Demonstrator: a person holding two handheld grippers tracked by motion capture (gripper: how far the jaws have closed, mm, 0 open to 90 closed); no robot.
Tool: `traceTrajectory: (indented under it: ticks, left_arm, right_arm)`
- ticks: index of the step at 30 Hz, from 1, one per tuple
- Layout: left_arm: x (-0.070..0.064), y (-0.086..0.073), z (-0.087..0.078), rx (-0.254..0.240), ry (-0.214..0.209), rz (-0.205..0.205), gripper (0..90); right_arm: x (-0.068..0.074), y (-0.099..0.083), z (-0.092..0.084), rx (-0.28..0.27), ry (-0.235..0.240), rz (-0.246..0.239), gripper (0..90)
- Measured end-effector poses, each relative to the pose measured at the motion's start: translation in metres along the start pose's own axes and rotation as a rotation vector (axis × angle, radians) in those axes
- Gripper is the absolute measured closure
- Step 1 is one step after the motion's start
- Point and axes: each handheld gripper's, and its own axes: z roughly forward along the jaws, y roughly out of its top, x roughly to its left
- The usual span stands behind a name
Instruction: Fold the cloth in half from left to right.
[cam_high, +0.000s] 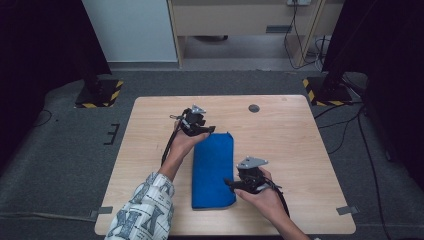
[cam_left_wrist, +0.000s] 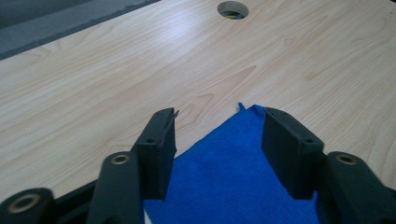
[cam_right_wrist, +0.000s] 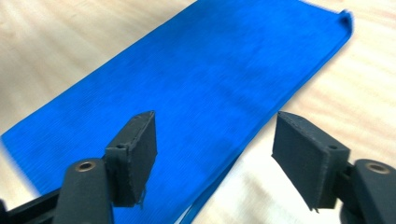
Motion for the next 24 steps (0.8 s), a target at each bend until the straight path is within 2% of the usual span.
traceTrajectory:
  ticks: [7,14,19,23,24]
  left_arm:
    - [0.006,-0.007,-0.006,0.008,0.012,0.013,37.4]
    - [0.011,-0.014,-0.004,0.008,0.011,0.001,30.9]
    - [0.012,-0.017,-0.007,0.001,0.003,0.003,25.2]
    - [0.016,-0.021,-0.008,-0.017,-0.012,-0.016,20.3]
    - [0.017,-0.022,-0.008,-0.008,-0.012,-0.017,18.9]
  right_arm:
    - [-0.019,0.019,0.018,-0.020,-0.048,0.009,28.7]
    - [-0.035,0.037,0.032,-0.014,-0.086,0.019,26.1]
    - [-0.043,0.046,0.045,0.002,-0.094,0.005,25.2]
    - [-0.050,0.055,0.054,0.014,-0.088,0.015,22.4]
    - [-0.053,0.057,0.056,0.013,-0.086,0.017,22.0]
